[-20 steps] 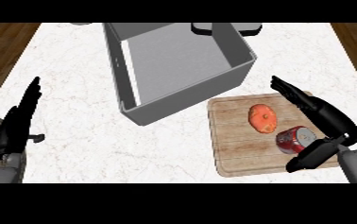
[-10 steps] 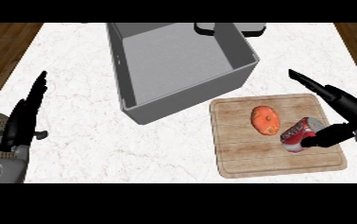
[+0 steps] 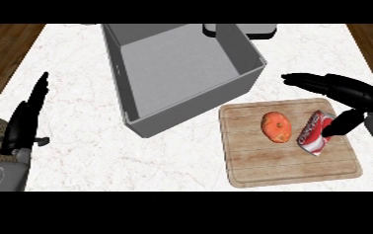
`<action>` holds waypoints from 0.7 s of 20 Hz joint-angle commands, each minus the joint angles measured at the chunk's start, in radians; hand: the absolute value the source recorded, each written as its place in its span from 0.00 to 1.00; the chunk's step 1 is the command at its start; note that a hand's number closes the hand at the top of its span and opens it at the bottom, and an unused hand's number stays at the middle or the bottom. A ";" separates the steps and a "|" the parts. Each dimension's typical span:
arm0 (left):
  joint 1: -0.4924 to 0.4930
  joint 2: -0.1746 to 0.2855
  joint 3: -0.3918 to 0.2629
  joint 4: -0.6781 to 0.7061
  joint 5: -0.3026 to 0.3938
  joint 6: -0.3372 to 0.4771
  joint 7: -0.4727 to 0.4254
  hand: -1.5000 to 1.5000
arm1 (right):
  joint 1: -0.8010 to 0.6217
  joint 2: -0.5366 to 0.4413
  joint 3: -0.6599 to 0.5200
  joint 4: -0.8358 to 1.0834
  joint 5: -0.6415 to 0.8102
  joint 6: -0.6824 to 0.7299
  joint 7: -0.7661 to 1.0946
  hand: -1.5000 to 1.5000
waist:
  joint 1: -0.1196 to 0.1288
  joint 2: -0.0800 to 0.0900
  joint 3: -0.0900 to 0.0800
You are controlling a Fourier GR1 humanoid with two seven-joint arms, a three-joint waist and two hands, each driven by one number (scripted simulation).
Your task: Pick the squash from the cutting board and place it in the cardboard box
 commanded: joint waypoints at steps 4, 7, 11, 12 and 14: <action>0.036 -0.022 0.005 -0.002 -0.016 -0.006 -0.019 0.50 | -0.143 0.092 0.121 0.166 0.178 0.065 -0.036 0.00 | -0.015 -0.005 0.001; 0.025 -0.006 0.044 0.022 -0.008 -0.026 -0.038 0.50 | -0.182 0.143 0.133 0.225 0.221 0.060 -0.041 0.00 | -0.020 -0.005 0.001; 0.029 -0.013 0.058 -0.025 -0.039 -0.020 0.028 0.50 | -0.150 0.162 0.123 0.184 0.289 0.031 0.004 0.00 | -0.038 -0.011 0.001; 0.039 -0.019 0.061 -0.036 -0.032 -0.036 0.028 0.50 | -0.166 0.200 0.115 0.236 0.307 0.006 0.004 0.00 | -0.034 -0.010 0.001; 0.049 -0.027 0.057 -0.016 -0.041 -0.049 -0.019 0.50 | -0.183 0.214 0.104 0.355 0.332 -0.061 -0.076 0.00 | -0.028 -0.007 0.001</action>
